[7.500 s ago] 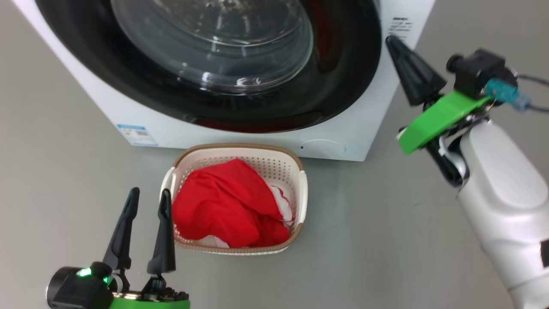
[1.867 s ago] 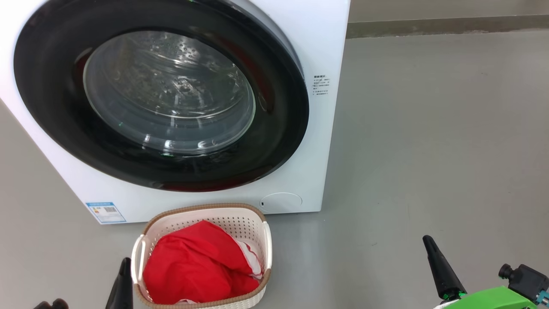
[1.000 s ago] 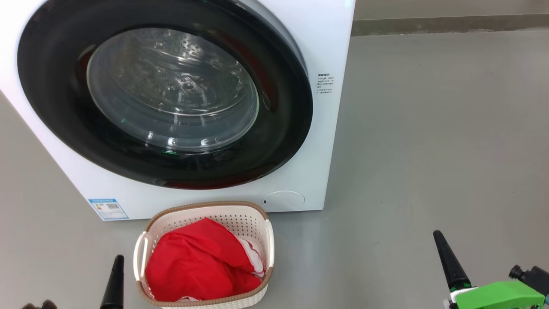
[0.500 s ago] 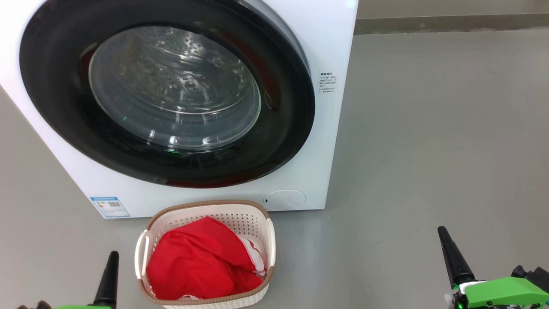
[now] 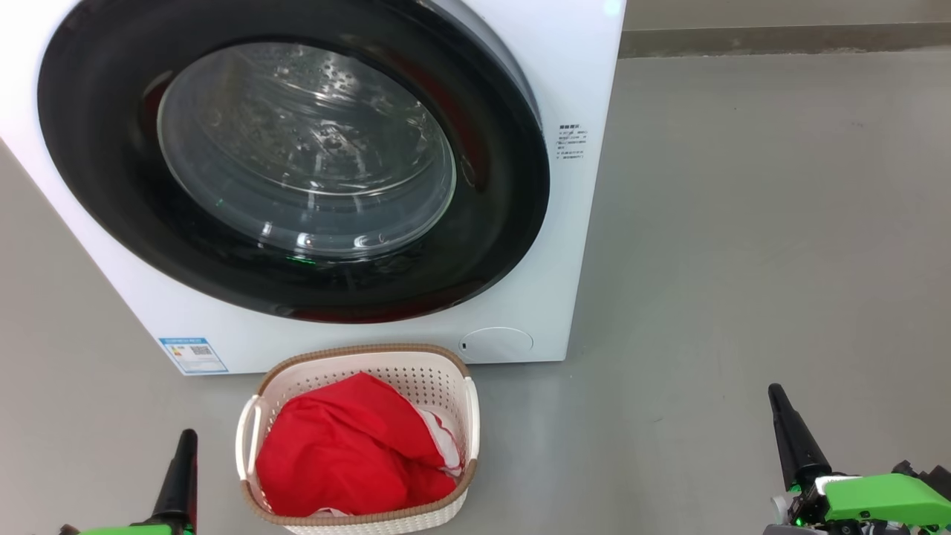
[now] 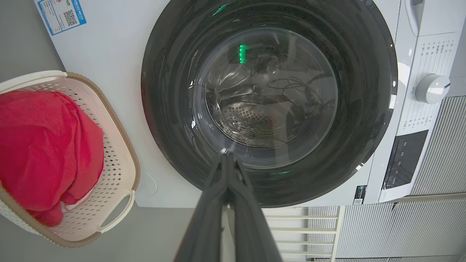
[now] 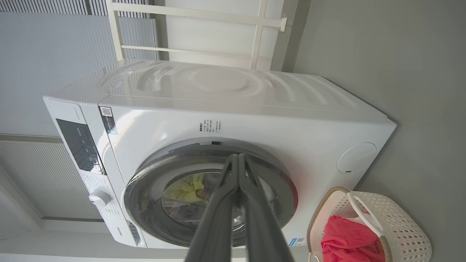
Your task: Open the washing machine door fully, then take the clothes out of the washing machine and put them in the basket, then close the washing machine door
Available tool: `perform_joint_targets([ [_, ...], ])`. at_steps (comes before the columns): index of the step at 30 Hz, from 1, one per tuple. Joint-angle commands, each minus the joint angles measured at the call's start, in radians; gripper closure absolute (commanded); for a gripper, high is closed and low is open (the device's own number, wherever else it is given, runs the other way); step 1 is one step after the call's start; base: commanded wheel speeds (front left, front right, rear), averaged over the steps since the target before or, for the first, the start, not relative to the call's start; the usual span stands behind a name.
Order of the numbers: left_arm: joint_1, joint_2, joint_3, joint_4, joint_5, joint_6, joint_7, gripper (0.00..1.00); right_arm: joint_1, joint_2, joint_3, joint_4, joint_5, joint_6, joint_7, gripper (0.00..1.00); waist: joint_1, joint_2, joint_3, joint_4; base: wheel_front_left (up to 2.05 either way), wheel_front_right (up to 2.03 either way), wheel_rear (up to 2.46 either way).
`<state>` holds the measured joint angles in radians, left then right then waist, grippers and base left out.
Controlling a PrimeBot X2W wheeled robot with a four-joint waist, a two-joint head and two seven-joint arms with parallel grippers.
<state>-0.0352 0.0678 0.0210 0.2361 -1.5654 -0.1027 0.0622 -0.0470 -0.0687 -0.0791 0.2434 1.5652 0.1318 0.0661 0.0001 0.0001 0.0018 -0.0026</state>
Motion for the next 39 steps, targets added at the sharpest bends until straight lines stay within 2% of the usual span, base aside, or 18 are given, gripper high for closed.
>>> perform_joint_targets([
  [1,-0.058,0.014,0.041,-0.010,-0.028,-0.017,0.009,1.00,-0.047,-0.012,0.015,-0.016,0.029,-0.001,0.007,1.00,0.0000,-0.0001,0.000,0.001,0.00,0.00,0.00],
  [6,-0.070,0.009,0.056,0.007,-0.074,-0.028,0.022,1.00,-0.057,-0.012,0.007,-0.001,0.079,-0.001,0.013,1.00,0.0000,-0.0001,0.001,0.003,0.00,0.00,0.00],
  [39,-0.071,0.000,0.069,0.008,-0.063,-0.028,0.032,1.00,-0.058,-0.002,-0.007,0.000,0.067,-0.001,0.025,1.00,0.0000,-0.0001,0.001,0.003,0.00,0.00,0.00],
])
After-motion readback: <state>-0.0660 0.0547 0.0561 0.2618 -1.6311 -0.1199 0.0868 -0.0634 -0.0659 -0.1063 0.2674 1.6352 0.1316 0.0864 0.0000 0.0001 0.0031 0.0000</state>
